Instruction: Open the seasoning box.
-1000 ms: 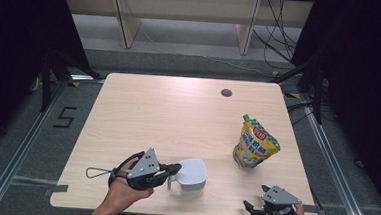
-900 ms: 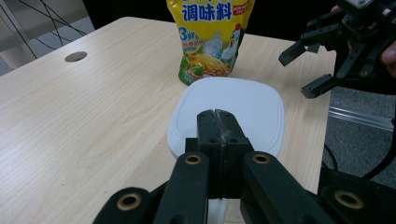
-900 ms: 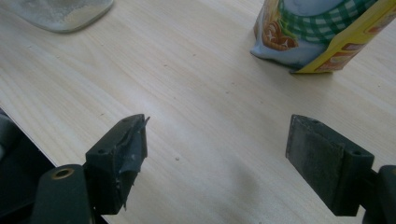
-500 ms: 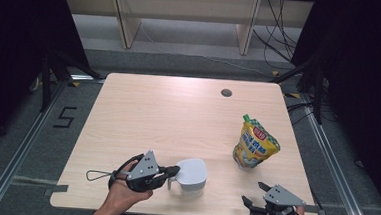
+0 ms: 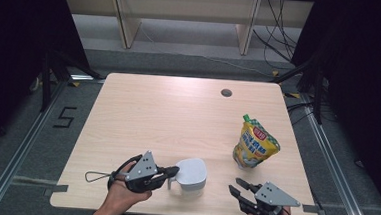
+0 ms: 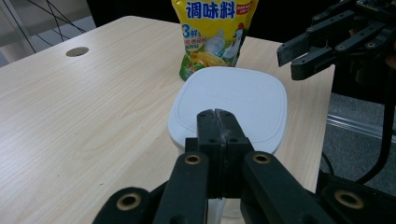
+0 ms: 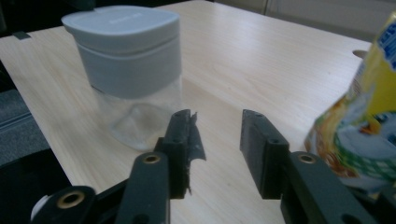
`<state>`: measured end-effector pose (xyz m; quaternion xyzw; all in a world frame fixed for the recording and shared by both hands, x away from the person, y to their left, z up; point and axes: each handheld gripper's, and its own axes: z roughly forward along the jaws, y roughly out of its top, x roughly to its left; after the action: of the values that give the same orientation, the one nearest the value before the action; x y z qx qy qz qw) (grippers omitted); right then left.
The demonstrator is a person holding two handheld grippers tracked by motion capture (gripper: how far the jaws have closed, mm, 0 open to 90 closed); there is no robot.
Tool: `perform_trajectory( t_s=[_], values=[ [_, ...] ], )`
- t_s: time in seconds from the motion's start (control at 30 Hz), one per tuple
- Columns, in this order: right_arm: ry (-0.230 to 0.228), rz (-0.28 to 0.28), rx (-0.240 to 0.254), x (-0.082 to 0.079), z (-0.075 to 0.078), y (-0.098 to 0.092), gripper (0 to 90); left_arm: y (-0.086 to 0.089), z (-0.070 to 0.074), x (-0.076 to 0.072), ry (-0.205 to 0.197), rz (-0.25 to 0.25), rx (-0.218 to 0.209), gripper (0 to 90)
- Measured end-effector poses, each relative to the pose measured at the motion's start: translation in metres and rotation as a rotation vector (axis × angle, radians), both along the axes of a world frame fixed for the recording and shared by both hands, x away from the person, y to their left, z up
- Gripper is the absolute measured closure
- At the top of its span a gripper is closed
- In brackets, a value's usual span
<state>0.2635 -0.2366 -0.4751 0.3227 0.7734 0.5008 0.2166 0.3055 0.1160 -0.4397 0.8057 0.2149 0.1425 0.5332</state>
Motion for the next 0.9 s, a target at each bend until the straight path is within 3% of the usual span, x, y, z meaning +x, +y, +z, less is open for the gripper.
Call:
perform_trajectory(
  t_s=[0.07, 0.1, 0.13, 0.17, 0.2, 0.23, 0.27, 0.37, 0.43, 0.47, 0.5, 0.53, 0.57, 0.9],
  values=[
    [-0.049, 0.028, -0.007, 0.002, 0.002, 0.004, 69.9, 0.001, 0.0, 0.0, 0.001, -0.003, 0.001, 89.2],
    [-0.034, 0.016, 0.007, 0.0, 0.003, 0.007, 71.7, 0.001, 0.0, -0.001, 0.007, -0.002, 0.0, 89.2],
    [-0.061, 0.039, -0.004, 0.003, 0.004, 0.009, 73.5, 0.001, 0.0, 0.0, -0.003, -0.009, 0.002, 89.2],
    [-0.045, 0.05, 0.007, 0.002, 0.004, 0.012, 75.8, 0.001, 0.0, 0.001, -0.014, -0.012, 0.011, 89.2],
    [-0.071, 0.056, -0.001, 0.004, 0.005, 0.014, 77.3, 0.001, 0.0, -0.001, 0.003, 0.003, 0.0, 89.2],
    [-0.081, 0.058, -0.002, 0.005, 0.005, 0.016, 78.6, 0.001, 0.0, -0.001, -0.009, -0.002, 0.004, 89.2],
    [-0.06, 0.055, 0.002, 0.004, 0.006, 0.019, 80.4, 0.001, -0.001, -0.001, -0.006, -0.005, 0.001, 89.2],
    [-0.089, 0.096, 0.002, 0.009, 0.007, 0.024, 83.7, 0.002, -0.002, 0.0, -0.005, -0.005, -0.01, 89.2],
    [-0.105, 0.097, 0.002, 0.01, 0.008, 0.027, 85.6, 0.002, -0.002, -0.002, 0.002, 0.0, -0.01, 89.2],
    [-0.09, 0.086, 0.01, 0.008, 0.008, 0.028, 86.6, 0.001, -0.002, -0.002, -0.001, 0.0, -0.01, 89.2],
    [-0.114, 0.093, 0.001, 0.01, 0.008, 0.029, 87.3, 0.002, -0.001, -0.001, -0.007, -0.006, -0.002, 89.2],
    [-0.105, 0.109, -0.004, 0.01, 0.009, 0.029, 87.8, 0.002, -0.001, -0.001, -0.013, -0.005, -0.001, 89.2],
    [-0.115, 0.109, -0.011, 0.011, 0.009, 0.03, 88.2, 0.002, -0.002, -0.002, 0.009, 0.007, -0.016, 89.2],
    [-0.113, 0.141, -0.006, 0.013, 0.011, 0.041, 90.0, 0.003, -0.002, -0.001, -0.008, -0.001, -0.01, 89.2]
  ],
)
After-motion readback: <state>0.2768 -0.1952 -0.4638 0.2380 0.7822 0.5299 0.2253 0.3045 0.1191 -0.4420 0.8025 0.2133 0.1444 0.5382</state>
